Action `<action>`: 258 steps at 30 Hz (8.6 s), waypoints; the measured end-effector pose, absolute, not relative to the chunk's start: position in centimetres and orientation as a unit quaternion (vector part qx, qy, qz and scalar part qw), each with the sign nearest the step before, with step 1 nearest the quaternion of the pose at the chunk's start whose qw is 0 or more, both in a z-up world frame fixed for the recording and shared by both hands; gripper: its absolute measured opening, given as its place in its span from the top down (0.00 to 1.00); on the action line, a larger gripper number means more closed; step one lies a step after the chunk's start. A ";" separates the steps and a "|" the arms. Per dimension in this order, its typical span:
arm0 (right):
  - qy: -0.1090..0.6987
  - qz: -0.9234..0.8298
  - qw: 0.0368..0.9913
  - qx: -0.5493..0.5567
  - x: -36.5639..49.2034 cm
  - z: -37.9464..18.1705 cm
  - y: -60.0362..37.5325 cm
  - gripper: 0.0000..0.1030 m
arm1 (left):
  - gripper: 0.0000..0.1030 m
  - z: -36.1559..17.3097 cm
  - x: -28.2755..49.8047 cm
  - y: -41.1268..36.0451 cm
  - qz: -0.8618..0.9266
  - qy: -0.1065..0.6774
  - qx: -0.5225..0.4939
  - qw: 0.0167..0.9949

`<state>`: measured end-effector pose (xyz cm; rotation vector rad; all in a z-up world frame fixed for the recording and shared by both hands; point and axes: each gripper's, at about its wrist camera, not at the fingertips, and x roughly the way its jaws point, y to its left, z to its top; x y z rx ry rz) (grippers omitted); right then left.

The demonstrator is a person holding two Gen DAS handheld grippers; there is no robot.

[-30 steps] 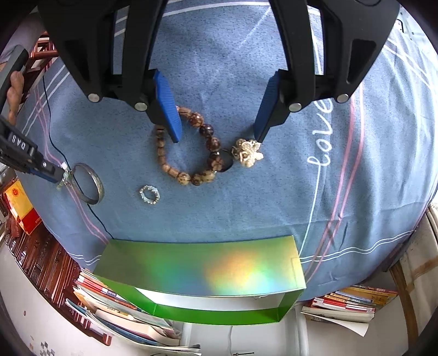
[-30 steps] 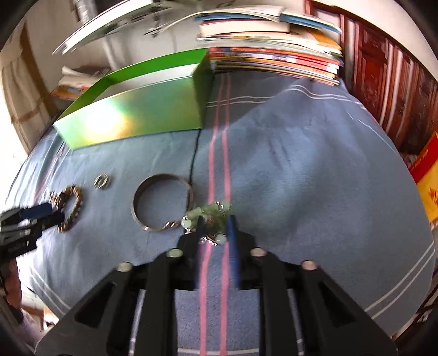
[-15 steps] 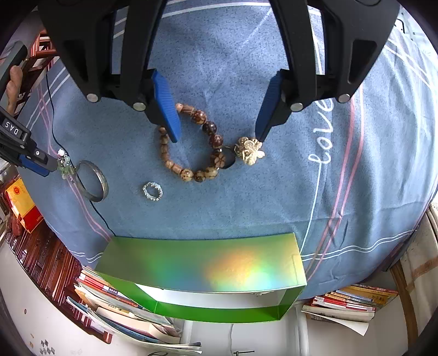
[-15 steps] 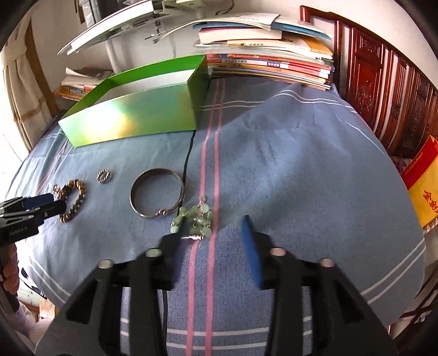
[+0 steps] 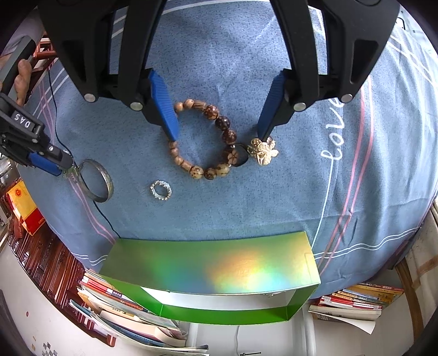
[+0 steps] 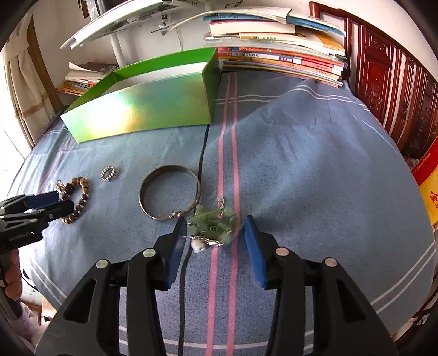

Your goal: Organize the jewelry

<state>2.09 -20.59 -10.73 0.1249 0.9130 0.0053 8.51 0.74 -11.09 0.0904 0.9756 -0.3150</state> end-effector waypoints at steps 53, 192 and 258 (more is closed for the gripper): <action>0.439 -0.045 0.897 0.025 3.3 -10.8 -19.4 0.51 | 0.33 -11.7 7.0 1.2 -0.073 0.412 0.069 0.905; 0.445 0.046 0.894 0.011 3.8 -10.2 -16.3 0.68 | 0.81 -10.4 8.9 4.1 -0.127 0.455 0.031 0.881; 0.441 0.007 0.898 0.011 3.8 -10.0 -14.4 0.72 | 0.42 -10.7 7.7 0.6 -0.112 0.442 0.058 0.888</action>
